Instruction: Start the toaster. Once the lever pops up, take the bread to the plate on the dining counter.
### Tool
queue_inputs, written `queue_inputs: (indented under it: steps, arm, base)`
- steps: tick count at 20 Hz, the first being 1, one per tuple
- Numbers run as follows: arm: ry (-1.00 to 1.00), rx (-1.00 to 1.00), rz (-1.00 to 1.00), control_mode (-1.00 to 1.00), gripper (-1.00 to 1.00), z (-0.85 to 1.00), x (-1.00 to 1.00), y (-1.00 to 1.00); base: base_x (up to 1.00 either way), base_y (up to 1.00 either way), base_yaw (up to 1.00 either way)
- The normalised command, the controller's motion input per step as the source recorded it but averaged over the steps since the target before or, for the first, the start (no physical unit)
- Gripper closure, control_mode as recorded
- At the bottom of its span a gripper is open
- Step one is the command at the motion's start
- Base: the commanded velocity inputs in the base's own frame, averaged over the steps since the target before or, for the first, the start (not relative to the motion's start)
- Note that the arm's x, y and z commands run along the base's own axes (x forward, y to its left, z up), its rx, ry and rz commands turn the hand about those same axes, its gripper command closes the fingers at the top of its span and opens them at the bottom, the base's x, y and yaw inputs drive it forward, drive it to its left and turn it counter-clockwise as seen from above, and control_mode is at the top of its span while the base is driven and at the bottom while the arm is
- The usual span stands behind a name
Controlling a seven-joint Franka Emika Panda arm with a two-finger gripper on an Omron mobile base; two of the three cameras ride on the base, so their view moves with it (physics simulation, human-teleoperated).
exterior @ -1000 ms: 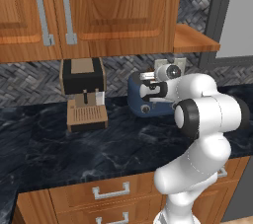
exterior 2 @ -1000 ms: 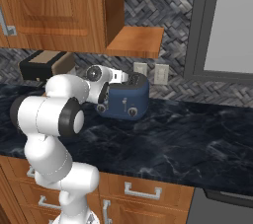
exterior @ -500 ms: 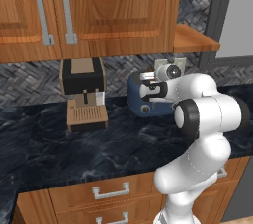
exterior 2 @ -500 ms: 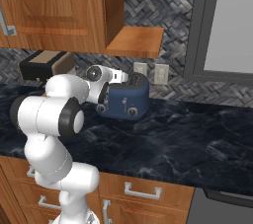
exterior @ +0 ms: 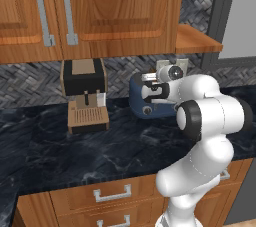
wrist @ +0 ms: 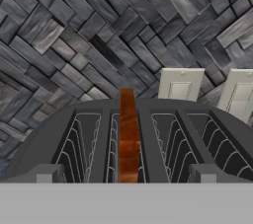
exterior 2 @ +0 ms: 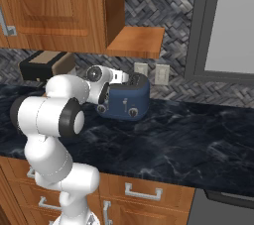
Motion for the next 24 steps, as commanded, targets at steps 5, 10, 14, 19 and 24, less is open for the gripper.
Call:
queue_inputs:
  steps: [5, 10, 14, 19, 24]
  arm:
    - [0.0, 0.0, 0.0, -1.0, -1.0, 0.0, 0.0, 0.0]
    - [0.0, 0.0, 0.0, -1.0, -1.0, 0.0, 0.0, 0.0]
    - [0.0, 0.0, 0.0, -1.0, -1.0, 0.0, 0.0, 0.0]
    - [0.0, 0.0, 0.0, -1.0, -1.0, 0.0, 0.0, 0.0]
    - [0.0, 0.0, 0.0, -1.0, -1.0, 0.0, 0.0, 0.0]
  base:
    - [0.0, 0.0, 0.0]
    - [0.0, 0.0, 0.0]
    - [0.0, 0.0, 0.0]
    - [0.0, 0.0, 0.0]
    - [0.0, 0.0, 0.0]
